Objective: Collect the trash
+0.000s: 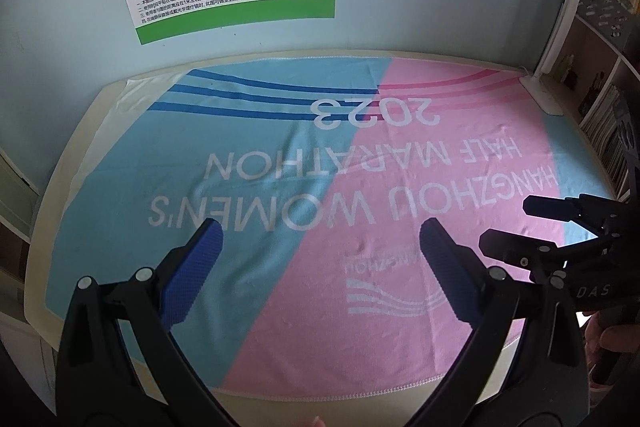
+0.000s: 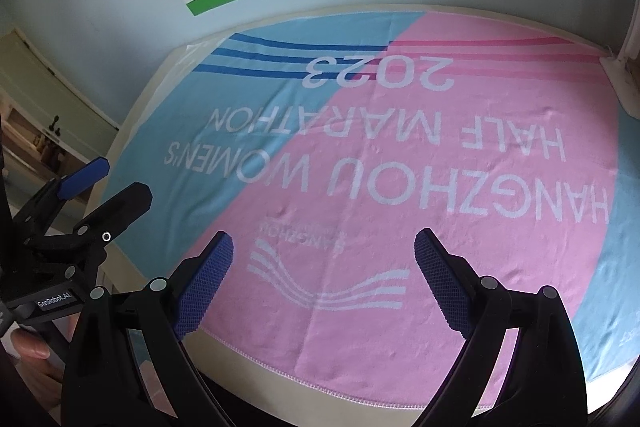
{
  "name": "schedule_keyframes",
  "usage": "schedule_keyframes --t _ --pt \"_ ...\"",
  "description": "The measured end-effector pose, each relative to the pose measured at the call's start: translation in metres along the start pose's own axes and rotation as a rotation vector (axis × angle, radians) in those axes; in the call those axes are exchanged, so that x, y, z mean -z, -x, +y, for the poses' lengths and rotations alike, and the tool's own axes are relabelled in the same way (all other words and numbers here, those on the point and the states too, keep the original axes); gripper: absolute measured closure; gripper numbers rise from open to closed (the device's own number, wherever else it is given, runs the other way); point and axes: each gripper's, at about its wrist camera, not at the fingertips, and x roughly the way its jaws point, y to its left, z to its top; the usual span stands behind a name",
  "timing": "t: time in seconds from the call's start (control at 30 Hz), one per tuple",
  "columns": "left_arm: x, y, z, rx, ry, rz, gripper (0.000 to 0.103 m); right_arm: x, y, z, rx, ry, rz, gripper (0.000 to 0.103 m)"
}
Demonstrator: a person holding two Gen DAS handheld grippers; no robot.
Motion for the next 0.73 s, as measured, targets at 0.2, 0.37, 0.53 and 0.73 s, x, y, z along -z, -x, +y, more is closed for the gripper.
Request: schedule_keyframes --t 0.2,0.37,0.53,0.73 --pt "-0.002 -0.004 0.006 0.004 0.011 -0.007 0.006 -0.005 0.001 0.0 0.004 -0.009 -0.015 0.012" --pt "-0.004 -0.01 0.009 -0.002 0.012 0.008 0.006 -0.008 -0.002 0.001 0.008 -0.011 -0.018 0.012" --pt "-0.007 -0.016 0.01 -0.02 0.002 0.026 0.006 -0.01 -0.003 0.0 0.01 -0.017 -0.019 0.012" --pt "-0.009 -0.021 0.017 -0.014 0.022 0.041 0.006 -0.014 -0.004 -0.001 0.018 -0.026 -0.02 0.012"
